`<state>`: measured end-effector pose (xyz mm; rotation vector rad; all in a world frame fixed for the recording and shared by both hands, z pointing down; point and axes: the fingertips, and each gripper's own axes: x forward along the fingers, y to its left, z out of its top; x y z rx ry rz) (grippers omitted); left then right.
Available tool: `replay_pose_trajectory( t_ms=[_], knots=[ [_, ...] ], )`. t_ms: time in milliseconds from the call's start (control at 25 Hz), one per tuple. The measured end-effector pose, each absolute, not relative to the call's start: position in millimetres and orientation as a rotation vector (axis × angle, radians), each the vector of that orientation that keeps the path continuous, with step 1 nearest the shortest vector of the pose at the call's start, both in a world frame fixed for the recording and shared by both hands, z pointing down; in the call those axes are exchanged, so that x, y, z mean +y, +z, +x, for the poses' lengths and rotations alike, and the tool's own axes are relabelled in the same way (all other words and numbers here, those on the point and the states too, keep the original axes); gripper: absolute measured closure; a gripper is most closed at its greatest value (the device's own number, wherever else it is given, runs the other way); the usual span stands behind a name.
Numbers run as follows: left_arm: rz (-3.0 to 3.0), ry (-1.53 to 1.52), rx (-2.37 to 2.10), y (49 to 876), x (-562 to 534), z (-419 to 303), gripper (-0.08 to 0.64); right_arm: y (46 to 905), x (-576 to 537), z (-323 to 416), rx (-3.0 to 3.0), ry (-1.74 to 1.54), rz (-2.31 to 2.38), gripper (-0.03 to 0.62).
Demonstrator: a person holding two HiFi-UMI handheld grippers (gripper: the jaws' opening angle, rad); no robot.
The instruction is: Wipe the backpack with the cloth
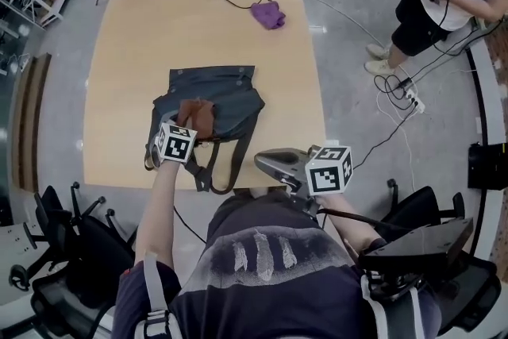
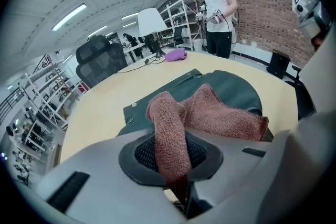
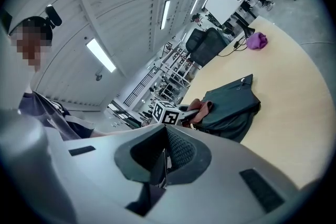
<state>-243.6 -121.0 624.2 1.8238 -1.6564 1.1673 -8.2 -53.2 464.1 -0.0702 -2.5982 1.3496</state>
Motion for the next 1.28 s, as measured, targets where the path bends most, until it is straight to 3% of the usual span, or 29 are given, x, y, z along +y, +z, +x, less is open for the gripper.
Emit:
replay_pose_trajectory(
  t_ms=[480,760,880,1120,1280],
  knots=[
    [1.577,1.211,-1.770,635,-44,-354,0.505,458,-54,-42,-2.619,1.305,-0.057,0.591],
    [1.455,0.784,-1.862,601,-9,-396,0.505,439,-63,-48,-2.675,1.268,0.014,0.591],
    [1.650,0.654,-1.860,567,-40,-358,0.505,436,-62,-57,-2.689,1.247,0.027,0.591],
    [2.261,0.318,-1.602,471,-87,-208,0.505,425,-56,-84,-2.728,1.198,0.046,0.591],
    [2.504,0.251,-1.390,447,-80,-143,0.505,420,-50,-88,-2.749,1.159,0.118,0.591]
  ],
)
